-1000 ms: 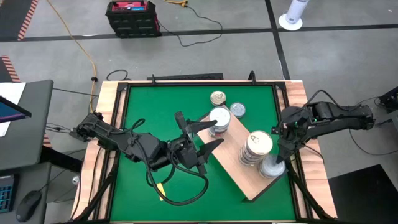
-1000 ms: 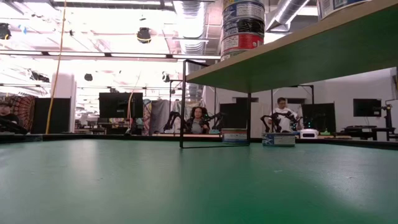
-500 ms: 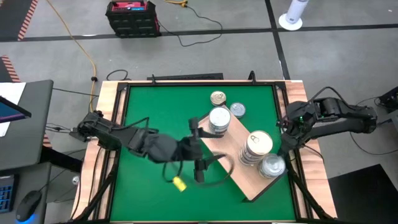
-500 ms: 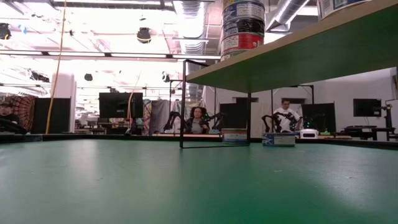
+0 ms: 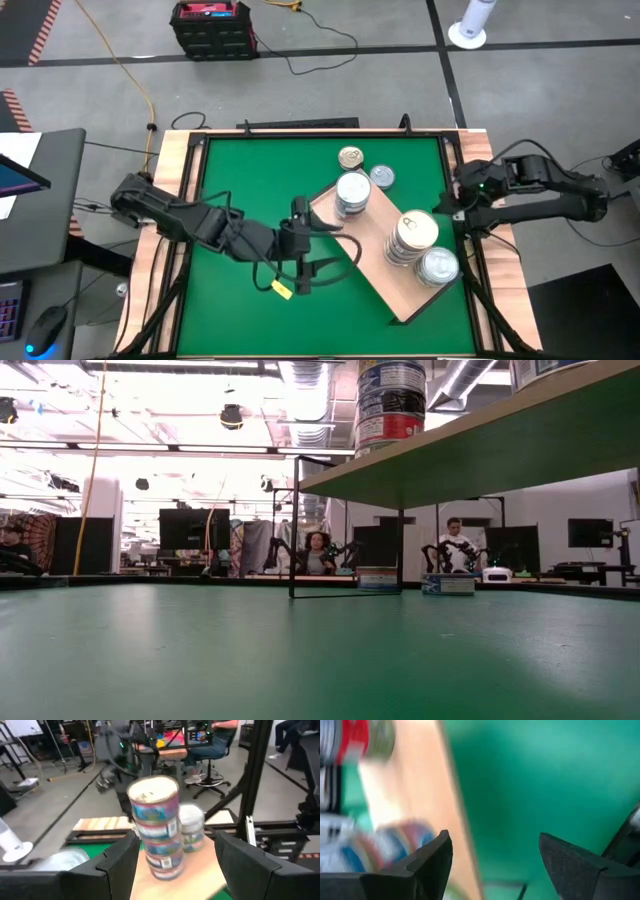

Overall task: Stack canned seafood by type on shelf
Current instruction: Stack the blue tuna can on top of the other blue tuna cans on the shelf

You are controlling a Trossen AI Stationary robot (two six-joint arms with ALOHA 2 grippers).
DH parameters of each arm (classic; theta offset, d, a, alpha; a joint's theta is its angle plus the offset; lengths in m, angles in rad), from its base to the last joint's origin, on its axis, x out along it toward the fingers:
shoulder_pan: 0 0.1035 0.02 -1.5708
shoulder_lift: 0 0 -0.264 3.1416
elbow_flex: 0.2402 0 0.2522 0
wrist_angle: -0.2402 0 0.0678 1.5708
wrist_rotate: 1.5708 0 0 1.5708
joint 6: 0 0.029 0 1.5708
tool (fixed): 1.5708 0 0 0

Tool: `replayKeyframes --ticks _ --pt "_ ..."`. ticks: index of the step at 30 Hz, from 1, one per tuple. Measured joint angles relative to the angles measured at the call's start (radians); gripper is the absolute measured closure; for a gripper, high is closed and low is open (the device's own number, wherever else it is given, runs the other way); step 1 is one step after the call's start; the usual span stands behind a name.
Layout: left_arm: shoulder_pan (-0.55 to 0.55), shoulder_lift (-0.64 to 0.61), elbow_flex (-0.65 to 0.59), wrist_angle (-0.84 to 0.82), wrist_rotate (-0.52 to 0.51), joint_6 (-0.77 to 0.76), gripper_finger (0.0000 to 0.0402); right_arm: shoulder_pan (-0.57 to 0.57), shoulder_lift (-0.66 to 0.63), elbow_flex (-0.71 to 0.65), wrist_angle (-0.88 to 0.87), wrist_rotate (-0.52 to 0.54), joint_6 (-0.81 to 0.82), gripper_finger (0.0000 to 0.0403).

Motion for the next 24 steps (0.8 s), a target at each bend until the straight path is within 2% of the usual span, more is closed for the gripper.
replayKeyframes --ticks 3,7,14,20,22,24 --pt "0.002 -0.058 -0.141 0.122 -0.022 -0.019 0.0152 -0.018 0.007 0.0 0.004 0.107 0.024 0.0085" --pt "0.027 -0.178 -0.321 0.287 -0.118 -0.032 0.0152 -0.041 0.036 0.0 0.024 0.208 0.018 0.0085" --pt "0.177 -0.366 -0.553 0.279 -0.223 -0.239 0.0152 -0.142 0.14 0.0 0.092 0.333 -0.053 0.0085" --pt "0.404 -0.445 -0.647 0.148 -0.136 -0.387 0.0152 -0.268 0.28 0.0 0.22 0.411 -0.238 0.0085" --pt "0.508 -0.452 -0.666 0.131 -0.039 -0.421 0.0152 -0.321 0.335 0.0 0.271 0.403 -0.29 0.0085" --pt "0.623 -0.45 -0.684 0.126 0.102 -0.421 0.0152 -0.379 0.386 0.0 0.331 0.376 -0.361 0.0085"
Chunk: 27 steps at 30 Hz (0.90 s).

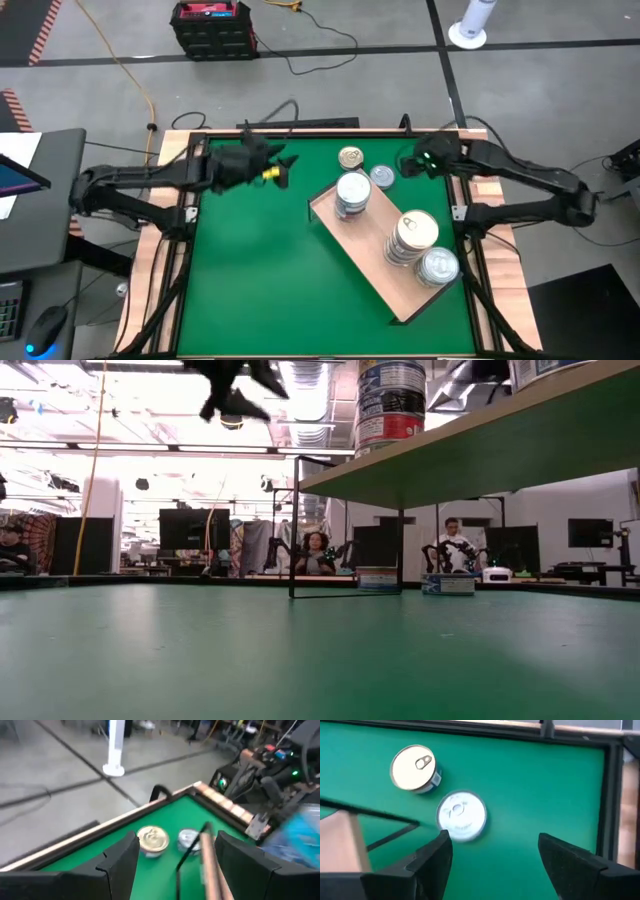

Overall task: Stack canned seafood by type on shelf
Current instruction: Stack the blue tuna can on top of the other blue tuna cans on the shelf

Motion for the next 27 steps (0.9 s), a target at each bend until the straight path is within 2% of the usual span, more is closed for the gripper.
replayKeyframes --ticks 6,11,16,20,27 --pt "0.263 0.102 -0.016 0.038 0.29 0.015 0.0152 -0.187 0.174 0.0 0.187 -0.176 -0.218 0.0085" --pt "0.372 0.206 -0.016 0.176 0.474 0.024 0.0152 -0.291 0.332 -0.001 0.269 -0.358 -0.302 0.0085" --pt "0.447 0.275 -0.016 0.216 0.645 -0.007 0.0152 -0.316 0.435 -0.001 0.278 -0.427 -0.347 0.0096" --pt "0.494 0.284 -0.016 0.196 0.714 0.013 0.0152 -0.331 0.491 -0.001 0.272 -0.442 -0.347 0.0111" --pt "0.536 0.28 -0.016 0.232 0.753 0.003 0.0152 -0.36 0.574 -0.001 0.255 -0.438 -0.346 0.0121"
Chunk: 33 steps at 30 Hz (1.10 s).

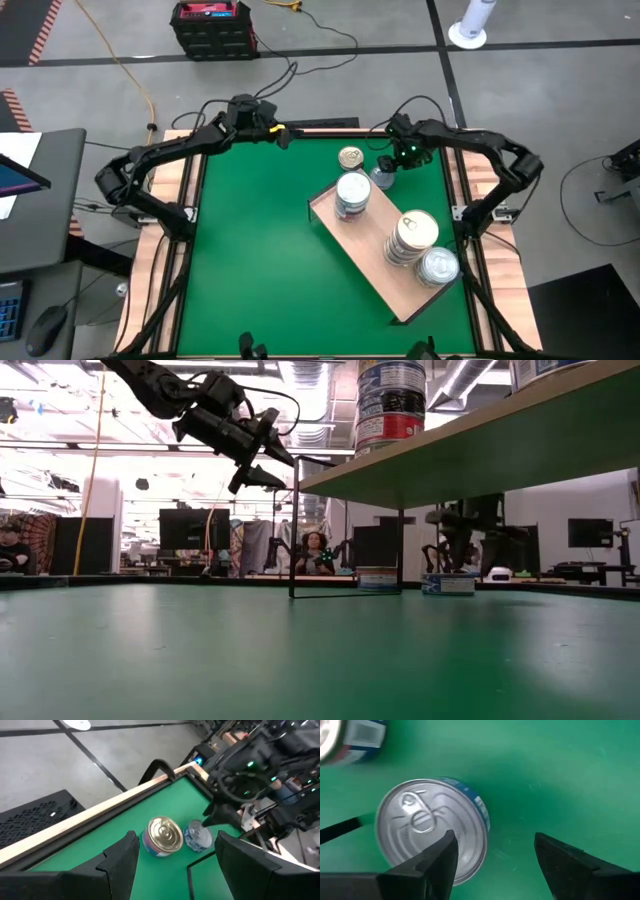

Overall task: Stack canned seafood by type on shelf
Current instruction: Stack the blue tuna can on top of the other blue tuna cans on the shelf

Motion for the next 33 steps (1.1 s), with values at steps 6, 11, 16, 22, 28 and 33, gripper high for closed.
replayKeyframes --ticks 6,11,16,22,28,33 --pt "-0.006 0.0 0.0 0.005 0.029 -0.006 0.0152 0.0 0.037 0.002 0.001 -0.004 0.0 0.0123" --pt "-0.005 0.0 0.0 0.005 0.064 0.001 0.0152 -0.01 0.036 0.002 -0.01 -0.005 -0.017 0.0157" --pt "-0.005 0.0 0.0 0.005 0.064 0.023 0.0152 -0.032 0.033 -0.034 0.005 -0.027 -0.026 0.0237" --pt "-0.005 0.0 0.0 0.005 0.06 0.051 0.0152 -0.047 0.029 -0.084 0.021 -0.068 -0.026 0.0352" --pt "-0.005 0.0 0.0 0.004 0.061 0.062 0.0152 -0.095 0.029 -0.097 0.002 -0.015 -0.002 0.0382" --pt "-0.005 0.0 0.0 0.005 0.062 0.073 0.0152 -0.127 0.022 -0.098 -0.033 0.013 -0.004 0.0376"
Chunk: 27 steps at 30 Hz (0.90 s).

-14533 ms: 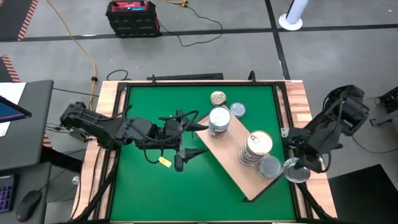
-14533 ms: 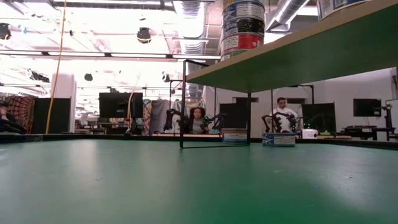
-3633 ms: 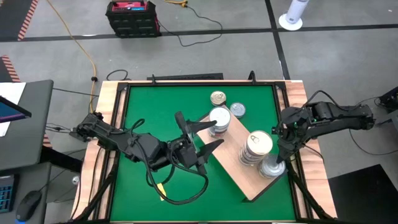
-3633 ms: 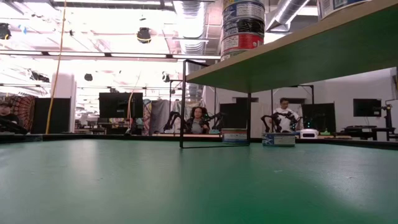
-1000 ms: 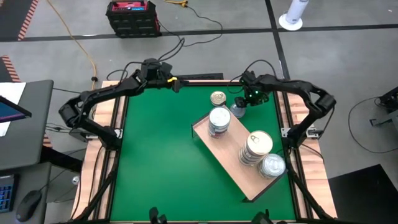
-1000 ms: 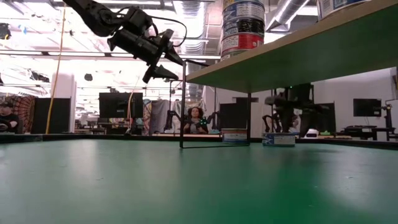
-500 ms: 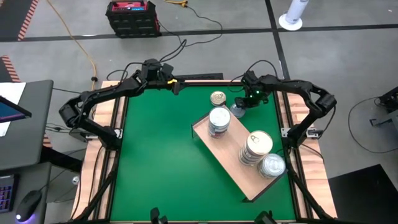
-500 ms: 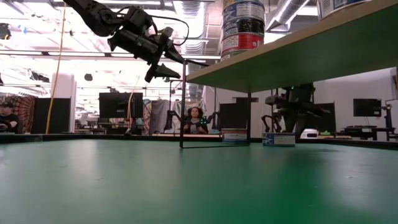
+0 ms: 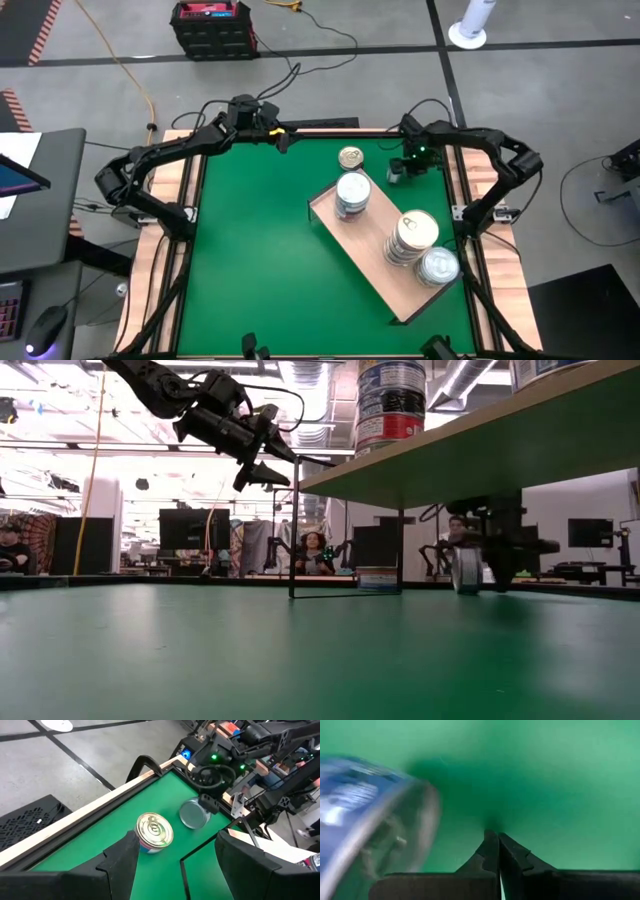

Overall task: Stack canned seafood by type on shelf
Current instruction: Stack the blue tuna can on top of the other blue tuna cans on the shelf

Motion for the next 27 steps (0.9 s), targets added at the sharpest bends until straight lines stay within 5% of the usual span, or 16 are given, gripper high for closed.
replayKeyframes --ticks 5,19,27 --pt "0.0 0.0 0.0 -0.001 0.001 0.035 0.0152 0.013 -0.035 -0.001 -0.002 0.02 0.034 0.0389" --pt "0.018 0.0 0.0 -0.001 0.001 0.037 0.0152 0.072 -0.301 0.079 -0.028 0.022 -0.057 0.0333" --pt "0.035 0.0 0.0 0.001 0.015 0.034 0.0152 0.097 -0.262 0.161 0.004 -0.005 -0.002 0.017"
